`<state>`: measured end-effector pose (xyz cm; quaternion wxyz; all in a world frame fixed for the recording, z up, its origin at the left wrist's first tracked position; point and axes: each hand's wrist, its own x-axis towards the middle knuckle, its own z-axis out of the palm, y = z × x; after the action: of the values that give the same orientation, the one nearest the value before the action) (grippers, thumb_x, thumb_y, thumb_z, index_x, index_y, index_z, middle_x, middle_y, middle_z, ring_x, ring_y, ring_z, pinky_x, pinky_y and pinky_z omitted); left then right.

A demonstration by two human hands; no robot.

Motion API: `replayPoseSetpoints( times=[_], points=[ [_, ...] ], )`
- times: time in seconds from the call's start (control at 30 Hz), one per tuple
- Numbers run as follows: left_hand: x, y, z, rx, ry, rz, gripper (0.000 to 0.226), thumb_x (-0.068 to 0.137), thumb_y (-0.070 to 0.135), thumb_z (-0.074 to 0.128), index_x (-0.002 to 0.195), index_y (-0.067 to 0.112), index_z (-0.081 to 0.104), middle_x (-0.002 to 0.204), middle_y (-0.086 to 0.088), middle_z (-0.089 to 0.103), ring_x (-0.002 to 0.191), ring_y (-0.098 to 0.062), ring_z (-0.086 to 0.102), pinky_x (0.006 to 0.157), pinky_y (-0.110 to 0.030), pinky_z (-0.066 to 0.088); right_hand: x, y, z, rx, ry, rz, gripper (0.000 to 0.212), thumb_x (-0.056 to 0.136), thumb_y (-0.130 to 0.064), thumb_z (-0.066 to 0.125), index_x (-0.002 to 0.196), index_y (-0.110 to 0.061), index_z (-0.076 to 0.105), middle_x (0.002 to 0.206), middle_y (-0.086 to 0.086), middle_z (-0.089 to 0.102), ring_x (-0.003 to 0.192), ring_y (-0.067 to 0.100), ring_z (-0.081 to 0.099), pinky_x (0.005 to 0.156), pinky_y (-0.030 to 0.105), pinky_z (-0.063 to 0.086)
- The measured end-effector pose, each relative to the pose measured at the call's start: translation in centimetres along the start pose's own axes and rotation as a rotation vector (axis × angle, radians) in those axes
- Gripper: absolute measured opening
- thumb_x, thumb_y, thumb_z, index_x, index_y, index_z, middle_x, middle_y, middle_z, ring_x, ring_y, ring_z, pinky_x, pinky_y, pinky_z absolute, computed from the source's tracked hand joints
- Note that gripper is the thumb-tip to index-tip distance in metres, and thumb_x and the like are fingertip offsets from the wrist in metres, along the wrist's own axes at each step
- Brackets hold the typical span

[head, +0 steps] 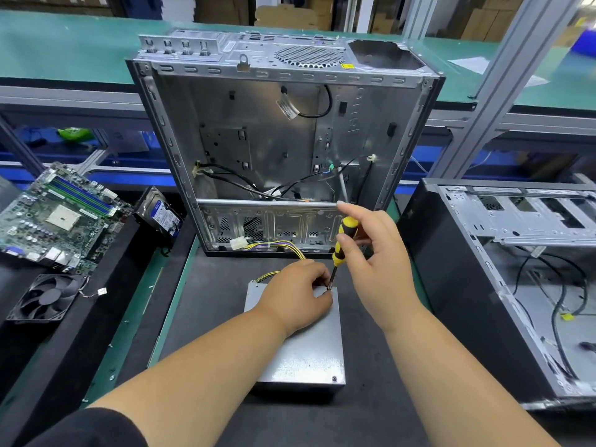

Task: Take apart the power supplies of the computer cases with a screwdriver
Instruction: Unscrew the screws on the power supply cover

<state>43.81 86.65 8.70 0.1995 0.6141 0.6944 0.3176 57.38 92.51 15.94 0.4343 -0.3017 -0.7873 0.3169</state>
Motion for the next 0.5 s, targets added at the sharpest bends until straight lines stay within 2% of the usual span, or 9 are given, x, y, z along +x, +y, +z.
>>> replayPoseSetpoints(
  times=[0.07,0.13,0.23,0.33,0.4,0.5],
  points=[
    [0.00,-0.01,-0.01,-0.001,0.003,0.003,0.017,0.080,0.021,0.066,0.081,0.029,0.052,0.083,0.010,0.052,0.086,-0.015,0.051,0.078,-0.035,0.048,-0.22,0.03,-0.04,0.013,-0.019,-0.003,0.037,0.096,-0.004,0.055,0.127,-0.023,0.063,0.108,-0.010,0.055,0.101,0.013,0.059,0.087,0.026,0.050],
    [0.01,-0.03,0.00,-0.003,0.007,0.007,0.017,0.081,0.021,0.067,0.081,0.029,0.052,0.083,0.011,0.052,0.085,-0.014,0.051,0.078,-0.034,0.048,-0.30,-0.08,-0.04,0.016,-0.008,-0.020,0.031,0.094,-0.008,0.055,0.120,-0.022,0.065,0.109,-0.009,0.056,0.104,0.013,0.057,0.086,0.023,0.048],
    [-0.03,-0.12,0.04,-0.009,0.007,0.005,0.014,0.081,0.021,0.067,0.083,0.028,0.055,0.083,0.012,0.052,0.086,-0.012,0.051,0.077,-0.033,0.048,-0.03,-0.25,0.12,0.002,0.033,-0.022,0.019,0.089,-0.011,0.072,0.105,-0.020,0.069,0.106,-0.005,0.051,0.103,0.008,0.053,0.085,0.012,0.040],
    [-0.05,-0.10,0.08,-0.008,0.008,-0.003,0.015,0.081,0.022,0.066,0.082,0.030,0.054,0.082,0.013,0.051,0.085,-0.011,0.051,0.076,-0.032,0.048,0.11,-0.20,0.20,0.002,0.060,-0.016,0.022,0.085,-0.005,0.076,0.101,-0.020,0.070,0.102,-0.002,0.052,0.098,0.003,0.053,0.082,0.010,0.042],
    [-0.02,-0.06,0.06,-0.008,0.012,0.001,0.016,0.080,0.021,0.066,0.081,0.030,0.052,0.081,0.013,0.050,0.085,-0.012,0.050,0.075,-0.032,0.047,0.10,-0.23,0.16,0.007,0.042,-0.017,0.032,0.089,-0.002,0.070,0.112,-0.024,0.069,0.105,-0.004,0.055,0.100,0.004,0.056,0.083,0.015,0.047],
    [0.05,-0.11,0.01,-0.002,0.011,0.003,0.017,0.080,0.021,0.067,0.081,0.030,0.052,0.080,0.013,0.049,0.084,-0.011,0.049,0.075,-0.030,0.046,-0.01,-0.20,0.13,0.051,-0.005,0.040,0.036,0.096,-0.001,0.056,0.124,-0.024,0.062,0.114,-0.009,0.060,0.108,0.013,0.059,0.091,0.035,0.054]
  ],
)
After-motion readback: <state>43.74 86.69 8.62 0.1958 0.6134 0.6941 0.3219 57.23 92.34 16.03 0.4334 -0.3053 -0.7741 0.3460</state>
